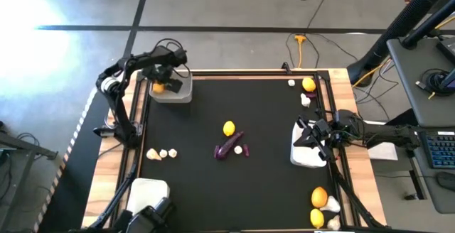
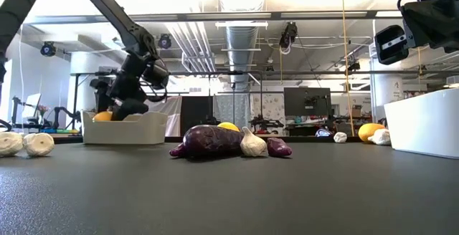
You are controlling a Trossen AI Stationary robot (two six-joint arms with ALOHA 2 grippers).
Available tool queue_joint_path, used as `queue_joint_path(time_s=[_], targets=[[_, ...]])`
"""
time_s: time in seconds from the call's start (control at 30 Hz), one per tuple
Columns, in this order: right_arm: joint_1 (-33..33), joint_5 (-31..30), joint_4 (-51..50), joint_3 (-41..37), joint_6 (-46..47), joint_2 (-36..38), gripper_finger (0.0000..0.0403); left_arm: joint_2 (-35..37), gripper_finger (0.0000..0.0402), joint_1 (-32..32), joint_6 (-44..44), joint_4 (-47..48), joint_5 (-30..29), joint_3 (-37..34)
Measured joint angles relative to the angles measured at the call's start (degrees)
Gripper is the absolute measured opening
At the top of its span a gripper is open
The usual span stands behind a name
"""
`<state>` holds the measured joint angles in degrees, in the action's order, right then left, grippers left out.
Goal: Sort produce into baskets
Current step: Put the top left lemon into the top white bin
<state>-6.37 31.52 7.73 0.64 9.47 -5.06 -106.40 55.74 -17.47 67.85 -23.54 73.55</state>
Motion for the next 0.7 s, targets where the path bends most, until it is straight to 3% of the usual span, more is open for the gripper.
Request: queue_joint_path(time_s=[0.23, 0.43, 0.53, 0.7], targets=[[0.0, 0.0, 0.0, 0.0, 0.0, 0.0, 0.0011, 0.3, 0.0304, 0.0, 0.1, 2.2, -1.3, 2.7], [0.0, 0.0, 0.0, 0.0, 0.0, 0.0, 0.0011, 2.5, 0.0315, -0.9, 0.0, 10.6, -1.5, 8.0], [0.0, 0.0, 0.0, 0.0, 0.0, 0.0, 0.0011, 5.3, 0.0315, -3.7, -0.4, 10.8, -0.8, 9.6], [0.0, 0.0, 0.0, 0.0, 0.0, 0.0, 0.0011, 10.8, 0.0315, -13.2, 0.6, 4.0, 5.7, 7.5]])
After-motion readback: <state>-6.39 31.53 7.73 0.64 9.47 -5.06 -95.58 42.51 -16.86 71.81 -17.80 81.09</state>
